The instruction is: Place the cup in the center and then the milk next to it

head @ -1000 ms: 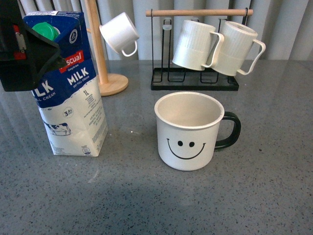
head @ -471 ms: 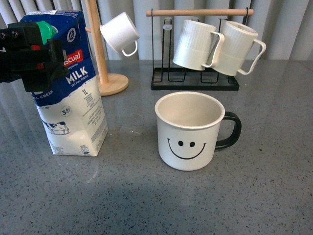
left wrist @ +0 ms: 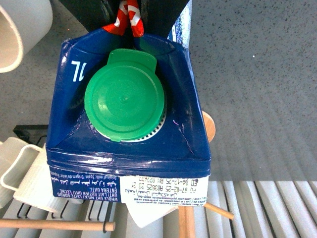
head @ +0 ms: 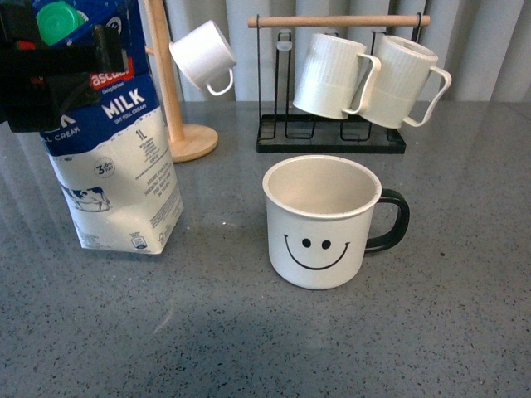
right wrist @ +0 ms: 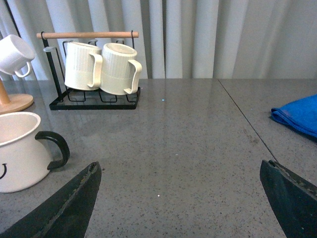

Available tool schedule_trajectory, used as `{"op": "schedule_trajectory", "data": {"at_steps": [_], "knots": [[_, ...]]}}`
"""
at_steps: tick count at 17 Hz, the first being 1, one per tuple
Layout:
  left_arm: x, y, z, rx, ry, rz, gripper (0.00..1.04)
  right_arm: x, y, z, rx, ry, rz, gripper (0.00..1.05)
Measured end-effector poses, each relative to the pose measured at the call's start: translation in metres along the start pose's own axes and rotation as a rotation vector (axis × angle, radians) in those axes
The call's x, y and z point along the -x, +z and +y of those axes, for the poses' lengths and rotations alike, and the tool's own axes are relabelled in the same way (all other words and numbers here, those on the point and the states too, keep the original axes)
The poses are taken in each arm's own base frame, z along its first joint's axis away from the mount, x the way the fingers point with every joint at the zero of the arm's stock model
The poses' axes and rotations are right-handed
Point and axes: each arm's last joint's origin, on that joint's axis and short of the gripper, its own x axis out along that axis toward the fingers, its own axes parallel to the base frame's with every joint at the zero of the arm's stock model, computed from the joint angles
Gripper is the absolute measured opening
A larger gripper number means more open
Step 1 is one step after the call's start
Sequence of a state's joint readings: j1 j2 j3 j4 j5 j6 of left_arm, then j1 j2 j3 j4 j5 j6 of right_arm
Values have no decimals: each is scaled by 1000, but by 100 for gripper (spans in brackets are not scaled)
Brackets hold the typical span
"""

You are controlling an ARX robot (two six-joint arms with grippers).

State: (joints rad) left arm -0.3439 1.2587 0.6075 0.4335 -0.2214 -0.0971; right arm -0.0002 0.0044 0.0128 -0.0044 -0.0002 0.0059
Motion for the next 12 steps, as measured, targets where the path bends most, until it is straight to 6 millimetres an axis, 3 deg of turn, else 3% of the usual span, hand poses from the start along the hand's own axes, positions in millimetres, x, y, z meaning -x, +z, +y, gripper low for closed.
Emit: {"op": "schedule_trajectory", "data": {"at_steps": [5,12], "knots": [[2,0,-39,10,-29,-18,4,0,0,0,0,0,0,98],[-7,-18,-60,47,-32,21,4,0,0,0,0,0,0,98]]}}
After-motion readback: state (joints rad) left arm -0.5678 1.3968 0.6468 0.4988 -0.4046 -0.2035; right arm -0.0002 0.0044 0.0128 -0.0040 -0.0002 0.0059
